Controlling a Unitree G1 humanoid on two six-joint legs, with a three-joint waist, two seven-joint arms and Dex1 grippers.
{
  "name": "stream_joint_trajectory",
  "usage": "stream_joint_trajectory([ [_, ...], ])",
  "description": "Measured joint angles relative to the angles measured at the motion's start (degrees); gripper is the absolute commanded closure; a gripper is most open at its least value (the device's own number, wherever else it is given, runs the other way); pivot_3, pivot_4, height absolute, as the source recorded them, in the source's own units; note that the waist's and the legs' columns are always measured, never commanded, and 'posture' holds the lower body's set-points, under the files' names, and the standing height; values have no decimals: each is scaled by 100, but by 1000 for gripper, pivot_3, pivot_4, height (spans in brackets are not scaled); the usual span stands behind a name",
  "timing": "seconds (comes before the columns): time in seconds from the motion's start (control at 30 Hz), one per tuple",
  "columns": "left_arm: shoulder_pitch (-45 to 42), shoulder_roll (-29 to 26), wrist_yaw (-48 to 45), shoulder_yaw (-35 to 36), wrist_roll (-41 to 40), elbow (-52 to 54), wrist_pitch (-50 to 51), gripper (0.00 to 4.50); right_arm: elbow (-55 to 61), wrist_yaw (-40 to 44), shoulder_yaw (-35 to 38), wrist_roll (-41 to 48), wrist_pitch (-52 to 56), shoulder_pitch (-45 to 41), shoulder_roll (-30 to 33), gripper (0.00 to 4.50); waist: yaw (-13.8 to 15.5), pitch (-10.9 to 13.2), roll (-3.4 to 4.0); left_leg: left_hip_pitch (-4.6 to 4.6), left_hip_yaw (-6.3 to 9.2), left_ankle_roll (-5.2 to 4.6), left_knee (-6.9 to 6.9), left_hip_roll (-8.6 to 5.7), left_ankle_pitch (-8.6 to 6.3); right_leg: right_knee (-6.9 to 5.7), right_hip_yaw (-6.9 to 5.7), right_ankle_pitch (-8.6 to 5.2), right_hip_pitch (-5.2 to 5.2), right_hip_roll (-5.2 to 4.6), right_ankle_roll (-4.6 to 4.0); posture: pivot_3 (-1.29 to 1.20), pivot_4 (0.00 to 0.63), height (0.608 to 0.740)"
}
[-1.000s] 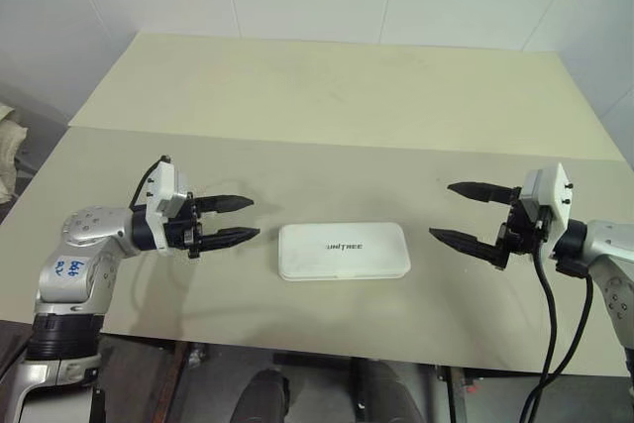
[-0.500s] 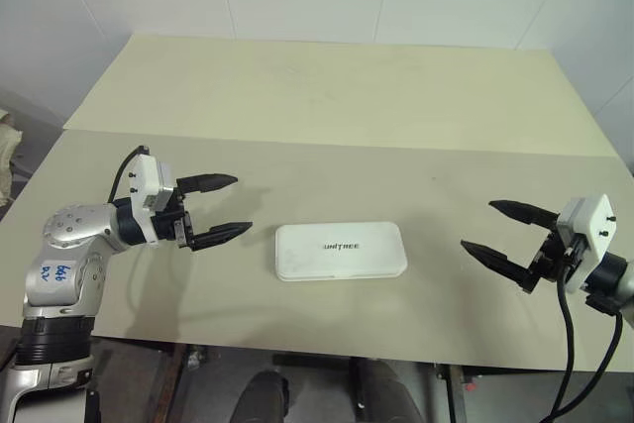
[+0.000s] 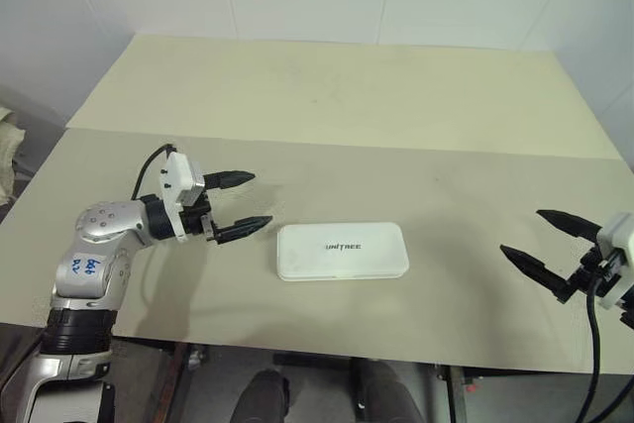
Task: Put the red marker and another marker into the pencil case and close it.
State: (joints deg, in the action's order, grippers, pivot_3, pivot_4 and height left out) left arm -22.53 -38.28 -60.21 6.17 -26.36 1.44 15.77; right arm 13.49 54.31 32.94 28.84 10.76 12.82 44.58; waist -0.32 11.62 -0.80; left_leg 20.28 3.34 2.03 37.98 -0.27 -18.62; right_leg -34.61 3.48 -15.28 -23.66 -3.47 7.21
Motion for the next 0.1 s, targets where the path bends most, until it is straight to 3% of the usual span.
stream_joint_trajectory([
  [0.1, -19, -27, -31, -16, -1, -2, 72, 53, 2, 16, -5, -43, -67, 133, -3, 0, -16, 0, 0, -3, -1, 0, 0, 0, 0, -4, 2, 0, 0, 0, -1, 0, 150, 740],
])
